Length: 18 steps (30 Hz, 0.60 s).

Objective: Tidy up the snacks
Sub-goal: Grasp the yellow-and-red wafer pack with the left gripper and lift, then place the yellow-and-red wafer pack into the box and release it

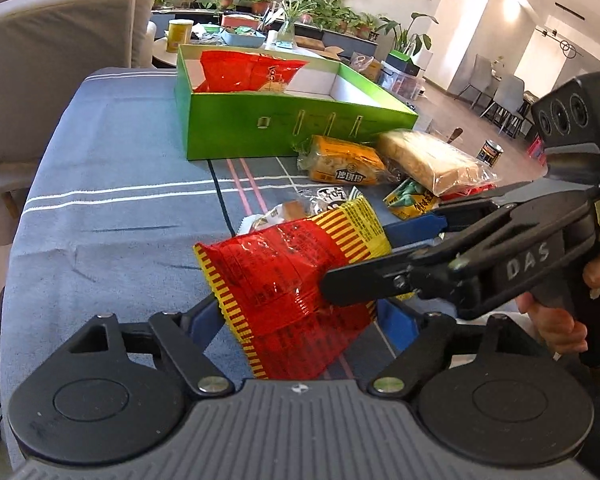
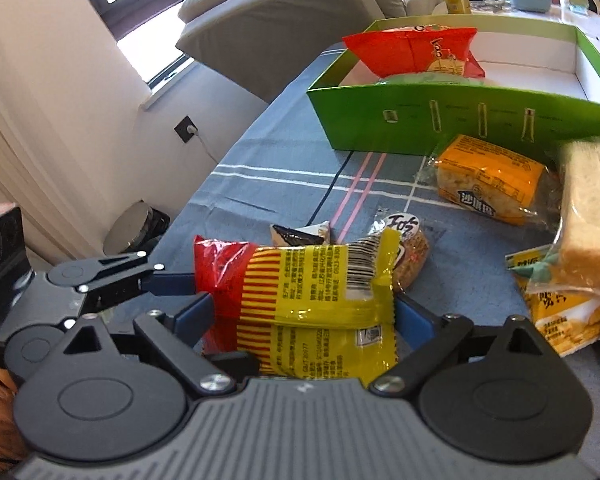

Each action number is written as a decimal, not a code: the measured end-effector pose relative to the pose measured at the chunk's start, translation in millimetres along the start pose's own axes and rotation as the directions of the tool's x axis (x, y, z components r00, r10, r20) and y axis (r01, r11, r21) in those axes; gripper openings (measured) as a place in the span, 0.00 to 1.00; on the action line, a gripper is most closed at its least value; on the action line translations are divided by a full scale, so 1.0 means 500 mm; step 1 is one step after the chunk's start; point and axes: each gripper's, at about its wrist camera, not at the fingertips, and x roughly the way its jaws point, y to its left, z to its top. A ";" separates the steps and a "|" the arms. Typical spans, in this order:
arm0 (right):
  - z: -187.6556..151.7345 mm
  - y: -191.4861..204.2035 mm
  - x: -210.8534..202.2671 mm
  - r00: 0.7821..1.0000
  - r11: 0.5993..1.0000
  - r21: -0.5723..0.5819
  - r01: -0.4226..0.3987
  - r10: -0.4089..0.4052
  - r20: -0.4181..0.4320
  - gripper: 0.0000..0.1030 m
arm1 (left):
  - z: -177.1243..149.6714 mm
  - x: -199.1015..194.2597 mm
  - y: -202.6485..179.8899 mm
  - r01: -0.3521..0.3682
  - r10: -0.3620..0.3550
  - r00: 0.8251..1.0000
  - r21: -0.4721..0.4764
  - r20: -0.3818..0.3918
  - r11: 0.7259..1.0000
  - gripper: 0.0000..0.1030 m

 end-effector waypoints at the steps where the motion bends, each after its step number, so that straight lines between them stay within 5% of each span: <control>1: -0.001 0.004 0.000 1.000 1.000 -0.017 0.006 -0.006 -0.001 0.83 | 0.000 -0.001 -0.001 -0.003 0.003 1.000 0.006 0.000 1.000 0.76; 18: 0.046 0.028 -0.087 0.988 0.996 -0.080 0.038 -0.025 0.154 0.83 | 0.088 -0.044 -0.065 -0.053 0.039 0.990 0.103 0.136 0.993 0.74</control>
